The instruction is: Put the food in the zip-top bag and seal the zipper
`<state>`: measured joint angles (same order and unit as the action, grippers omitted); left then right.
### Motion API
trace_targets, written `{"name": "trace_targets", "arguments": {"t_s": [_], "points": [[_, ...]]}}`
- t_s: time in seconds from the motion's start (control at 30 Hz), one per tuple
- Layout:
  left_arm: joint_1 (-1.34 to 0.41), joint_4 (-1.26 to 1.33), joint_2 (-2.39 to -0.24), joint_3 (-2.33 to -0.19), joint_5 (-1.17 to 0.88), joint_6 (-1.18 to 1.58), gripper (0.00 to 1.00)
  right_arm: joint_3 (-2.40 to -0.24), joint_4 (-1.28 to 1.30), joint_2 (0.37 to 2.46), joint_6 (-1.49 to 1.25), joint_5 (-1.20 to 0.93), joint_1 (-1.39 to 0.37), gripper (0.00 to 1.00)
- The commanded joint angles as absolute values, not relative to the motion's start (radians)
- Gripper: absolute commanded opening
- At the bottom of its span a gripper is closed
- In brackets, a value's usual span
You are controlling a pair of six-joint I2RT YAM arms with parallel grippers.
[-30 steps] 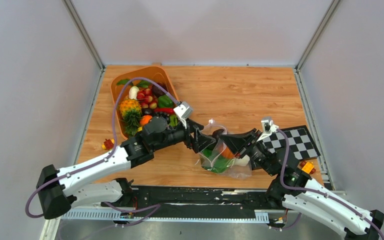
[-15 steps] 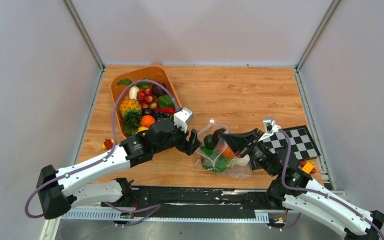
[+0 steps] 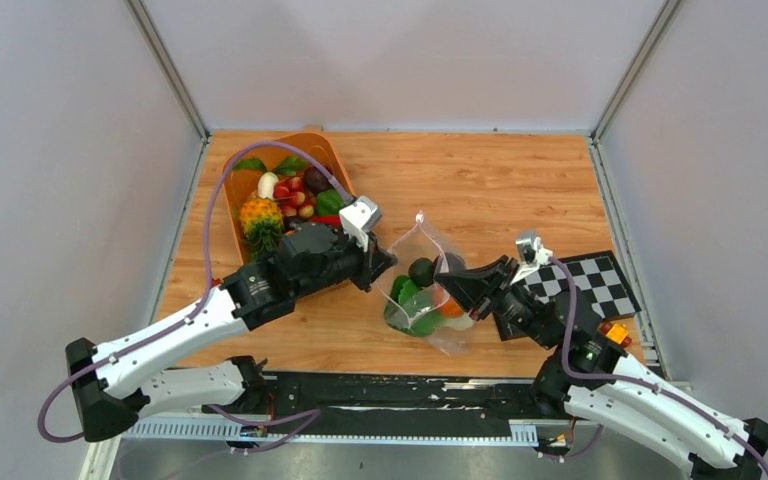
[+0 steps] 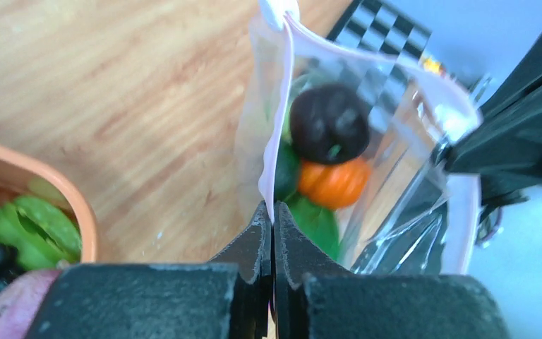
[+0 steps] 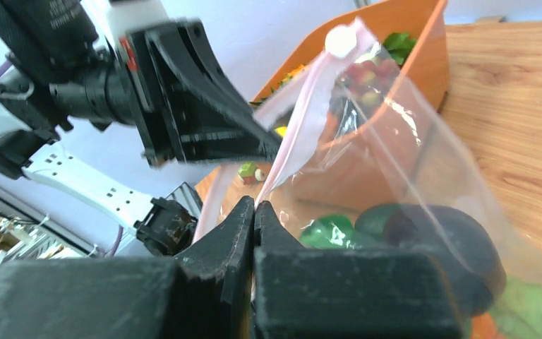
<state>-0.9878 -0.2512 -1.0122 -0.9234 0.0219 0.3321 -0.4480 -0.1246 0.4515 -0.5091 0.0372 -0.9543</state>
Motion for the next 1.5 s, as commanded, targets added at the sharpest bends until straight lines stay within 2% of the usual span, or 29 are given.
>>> {"name": "trace_targets", "arguments": {"t_s": [0.0,0.13,0.47,0.57,0.6,0.63,0.7,0.73,0.8,0.83,0.93,1.03,1.47], "points": [[-0.989,-0.185,-0.962,-1.044,0.038,0.292,0.00,-0.464,-0.168,0.383,-0.467,-0.022,-0.954,0.00],[-0.989,-0.215,-1.005,-1.062,0.108,0.273,0.00,-0.484,-0.067,0.309,-0.479,0.132,-0.954,0.00],[-0.989,-0.149,-1.068,-1.118,0.026,0.289,0.00,-0.569,-0.053,0.345,-0.466,0.087,-0.954,0.00],[-0.989,-0.171,-1.073,-1.122,0.088,0.266,0.02,-0.573,-0.062,0.392,-0.480,0.099,-0.954,0.00],[-0.988,-0.195,-1.078,-1.121,0.121,0.260,0.09,-0.569,-0.061,0.404,-0.489,0.109,-0.954,0.00],[-0.988,-0.220,-1.081,-1.112,0.158,0.255,0.22,-0.564,-0.062,0.421,-0.503,0.126,-0.954,0.00],[-0.988,-0.235,-1.078,-1.091,0.206,0.250,0.33,-0.548,-0.062,0.437,-0.520,0.161,-0.954,0.00],[-0.986,-0.238,-1.073,-1.067,0.235,0.249,0.51,-0.543,-0.061,0.446,-0.530,0.176,-0.954,0.00],[-0.970,-0.253,-1.062,-1.042,0.242,0.253,0.72,-0.535,-0.051,0.457,-0.534,0.208,-0.954,0.00],[-0.958,-0.263,-1.052,-1.033,0.239,0.260,0.79,-0.532,-0.045,0.461,-0.536,0.223,-0.954,0.00],[-0.919,-0.274,-1.019,-1.006,0.204,0.271,0.92,-0.526,-0.046,0.467,-0.544,0.241,-0.954,0.00],[-0.877,-0.310,-1.001,-1.024,0.158,0.271,1.00,-0.542,-0.023,0.482,-0.554,0.257,-0.953,0.00],[-0.734,-0.477,-0.959,-1.094,0.092,0.221,1.00,-0.605,0.069,0.526,-0.510,0.268,-0.953,0.00]]}}
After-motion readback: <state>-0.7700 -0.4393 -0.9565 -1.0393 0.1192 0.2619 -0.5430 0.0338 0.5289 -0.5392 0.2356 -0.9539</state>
